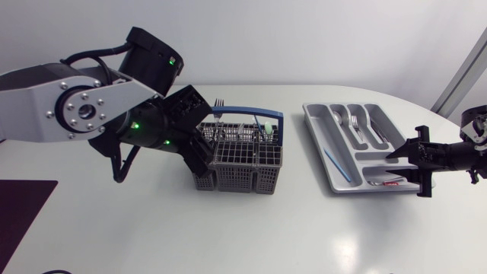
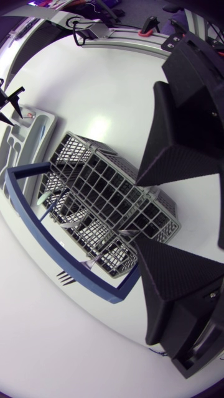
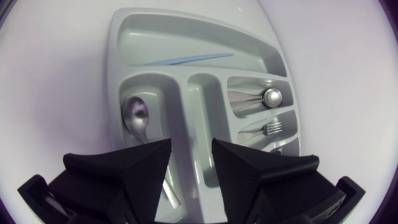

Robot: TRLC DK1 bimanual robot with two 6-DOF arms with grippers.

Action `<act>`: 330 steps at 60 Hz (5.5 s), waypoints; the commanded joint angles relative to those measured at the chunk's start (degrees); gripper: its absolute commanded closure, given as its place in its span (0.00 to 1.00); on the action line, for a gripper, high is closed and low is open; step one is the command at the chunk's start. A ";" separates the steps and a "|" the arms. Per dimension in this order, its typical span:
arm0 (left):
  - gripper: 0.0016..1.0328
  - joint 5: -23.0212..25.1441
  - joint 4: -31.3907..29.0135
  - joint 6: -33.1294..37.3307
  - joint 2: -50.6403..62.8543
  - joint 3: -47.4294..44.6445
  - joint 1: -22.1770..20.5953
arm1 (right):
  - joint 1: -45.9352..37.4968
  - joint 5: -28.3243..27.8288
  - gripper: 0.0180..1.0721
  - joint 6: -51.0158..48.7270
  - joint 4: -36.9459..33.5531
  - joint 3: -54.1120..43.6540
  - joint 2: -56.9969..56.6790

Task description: Unload the cutlery basket into the drawer organizer.

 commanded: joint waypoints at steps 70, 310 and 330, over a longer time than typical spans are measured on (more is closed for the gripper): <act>0.28 -19.40 27.26 2.34 4.33 -13.97 -5.40 | 16.16 -12.97 0.28 59.38 3.27 -24.23 -37.09; 0.87 3.37 18.21 -24.73 6.79 9.85 -10.24 | 65.29 34.75 0.80 84.43 45.54 -24.49 -31.91; 0.87 3.37 18.12 -24.90 7.40 9.85 -10.06 | 65.55 34.75 0.88 83.90 45.54 -24.76 -31.29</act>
